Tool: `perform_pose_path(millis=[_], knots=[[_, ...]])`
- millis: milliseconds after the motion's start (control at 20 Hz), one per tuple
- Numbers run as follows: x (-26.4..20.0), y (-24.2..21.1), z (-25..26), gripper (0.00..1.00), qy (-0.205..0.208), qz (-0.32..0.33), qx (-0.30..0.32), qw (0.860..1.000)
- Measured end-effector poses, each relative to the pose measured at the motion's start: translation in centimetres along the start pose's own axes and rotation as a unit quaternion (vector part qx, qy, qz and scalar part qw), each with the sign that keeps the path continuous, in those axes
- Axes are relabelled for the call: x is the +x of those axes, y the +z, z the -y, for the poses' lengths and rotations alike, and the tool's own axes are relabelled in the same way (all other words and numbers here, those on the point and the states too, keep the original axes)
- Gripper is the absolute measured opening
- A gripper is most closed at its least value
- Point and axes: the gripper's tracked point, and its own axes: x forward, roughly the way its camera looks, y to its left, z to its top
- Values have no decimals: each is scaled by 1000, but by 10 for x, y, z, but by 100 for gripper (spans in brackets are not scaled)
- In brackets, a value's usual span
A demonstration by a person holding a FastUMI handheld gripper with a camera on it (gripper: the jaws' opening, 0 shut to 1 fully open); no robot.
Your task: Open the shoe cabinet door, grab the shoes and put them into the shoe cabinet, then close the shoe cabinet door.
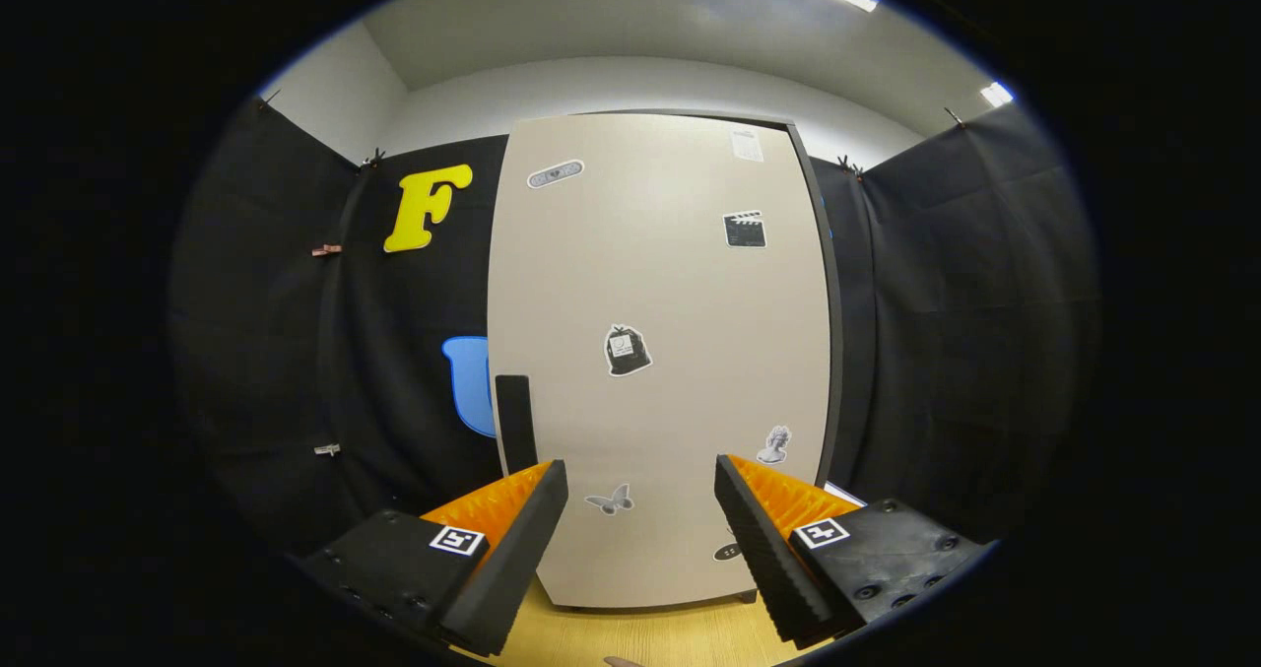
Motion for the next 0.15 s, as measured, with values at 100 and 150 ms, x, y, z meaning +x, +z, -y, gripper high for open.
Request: perform_pose_path(millis=[100,150], knots=[[2,1,-1,98,-1,1,0,1000],[3,1,-2,98,-2,2,-2,1000]])
